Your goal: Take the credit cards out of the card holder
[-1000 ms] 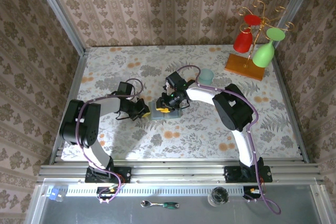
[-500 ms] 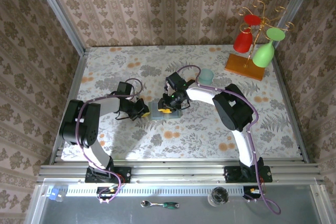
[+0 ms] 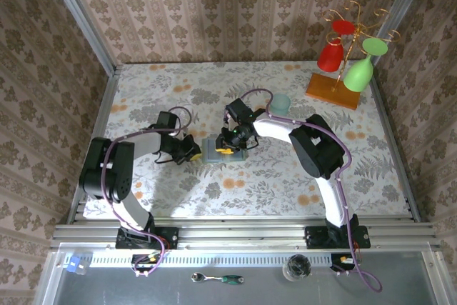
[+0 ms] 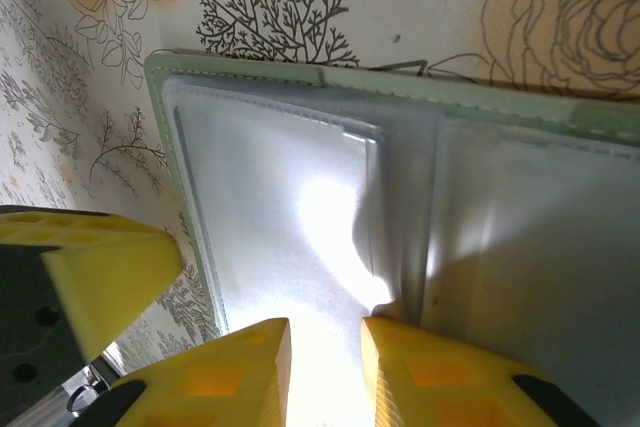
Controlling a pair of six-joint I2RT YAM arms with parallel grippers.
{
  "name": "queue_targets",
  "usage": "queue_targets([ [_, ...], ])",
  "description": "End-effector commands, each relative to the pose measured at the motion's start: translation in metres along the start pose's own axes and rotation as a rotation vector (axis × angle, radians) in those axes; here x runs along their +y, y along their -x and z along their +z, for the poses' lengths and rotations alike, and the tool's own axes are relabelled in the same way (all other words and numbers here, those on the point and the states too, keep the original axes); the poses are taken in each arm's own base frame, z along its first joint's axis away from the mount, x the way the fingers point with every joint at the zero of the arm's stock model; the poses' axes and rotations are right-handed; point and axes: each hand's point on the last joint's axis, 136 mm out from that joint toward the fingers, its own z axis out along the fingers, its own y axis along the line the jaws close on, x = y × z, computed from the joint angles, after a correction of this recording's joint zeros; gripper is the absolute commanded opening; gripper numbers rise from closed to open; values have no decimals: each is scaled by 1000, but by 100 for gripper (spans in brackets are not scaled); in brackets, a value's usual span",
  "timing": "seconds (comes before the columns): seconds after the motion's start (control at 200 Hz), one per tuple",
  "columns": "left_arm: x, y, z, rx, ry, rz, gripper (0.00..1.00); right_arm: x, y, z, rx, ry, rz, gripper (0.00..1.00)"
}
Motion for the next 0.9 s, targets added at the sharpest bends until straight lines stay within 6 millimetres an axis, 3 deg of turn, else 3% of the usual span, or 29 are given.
queue_targets([
  [0.0, -18, 8, -19, -46, -25, 44, 7, -6, -1, -9, -23, -31, 7, 24],
  [0.17, -34, 9, -20, -53, -69, 56, 7, -11, 0, -8, -24, -19, 26, 21],
  [0.405, -51, 5, -6, -23, -92, 82, 8, -16, 0, -7, -26, -2, 50, 18],
  [0.59, -48, 4, 3, -5, -89, 73, 10, -19, 1, -7, -26, 7, 58, 14],
  [0.895, -46, 4, 11, 3, -97, 62, 23, -21, 0, -7, -23, 13, 63, 13],
])
